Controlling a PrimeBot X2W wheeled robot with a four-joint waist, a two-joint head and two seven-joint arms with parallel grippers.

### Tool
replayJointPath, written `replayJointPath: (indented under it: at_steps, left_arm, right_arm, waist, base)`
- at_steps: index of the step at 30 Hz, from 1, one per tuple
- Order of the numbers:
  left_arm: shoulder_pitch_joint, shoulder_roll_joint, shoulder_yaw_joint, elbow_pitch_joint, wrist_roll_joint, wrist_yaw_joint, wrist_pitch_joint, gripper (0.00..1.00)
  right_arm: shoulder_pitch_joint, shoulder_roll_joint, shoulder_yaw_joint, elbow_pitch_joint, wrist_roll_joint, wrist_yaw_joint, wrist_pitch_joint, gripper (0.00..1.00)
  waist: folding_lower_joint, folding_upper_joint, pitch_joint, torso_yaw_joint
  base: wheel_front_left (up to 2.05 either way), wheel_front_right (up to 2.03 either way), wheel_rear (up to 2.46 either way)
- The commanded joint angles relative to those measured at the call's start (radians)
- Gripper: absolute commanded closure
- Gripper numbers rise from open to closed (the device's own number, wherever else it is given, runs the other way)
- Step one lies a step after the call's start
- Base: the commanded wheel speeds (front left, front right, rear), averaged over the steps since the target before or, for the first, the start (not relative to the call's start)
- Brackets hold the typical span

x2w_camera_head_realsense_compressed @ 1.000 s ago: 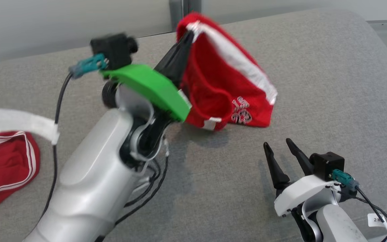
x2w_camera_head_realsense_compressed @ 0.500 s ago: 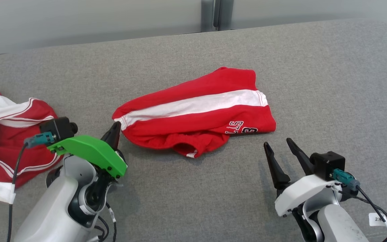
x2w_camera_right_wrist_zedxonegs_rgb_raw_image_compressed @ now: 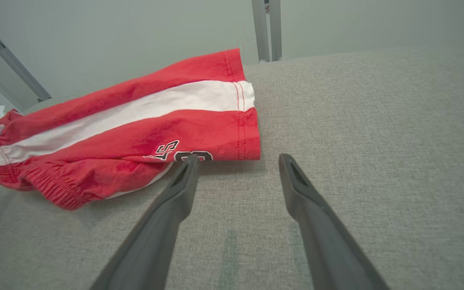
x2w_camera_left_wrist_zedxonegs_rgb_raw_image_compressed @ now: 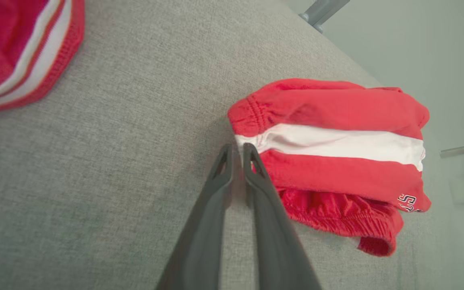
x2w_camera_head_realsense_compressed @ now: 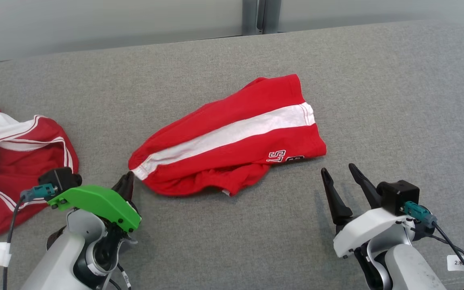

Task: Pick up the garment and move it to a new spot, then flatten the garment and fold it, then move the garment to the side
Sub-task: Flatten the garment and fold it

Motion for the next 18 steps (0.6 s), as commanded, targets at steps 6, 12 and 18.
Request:
replayJointPath:
  at_steps: [6,12,18]
  left_arm:
    - [-0.013,0.010,-0.006,0.010,0.059,-0.040,-0.080,0.00]
    - [0.025,0.007,0.015,-0.003,0.116,-0.113,-0.247,0.00]
    - [0.083,-0.020,0.062,-0.009,0.145,-0.161,-0.366,0.00]
  right_arm:
    - [0.011,-0.002,-0.016,-0.006,-0.005,0.000,-0.007,0.00]
    - [0.014,-0.002,-0.054,-0.023,-0.006,0.000,-0.021,0.00]
    - [0.014,-0.001,-0.102,-0.038,-0.012,0.000,-0.040,0.00]
  waist:
    - [0.0000,0.0000,-0.007,0.006]
    - [0.0000,0.0000,-0.026,0.020]
    - [0.0000,0.0000,-0.058,0.042]
  base:
    - [0.00,0.00,0.00]
    - [0.00,0.00,0.00]
    - [0.00,0.00,0.00]
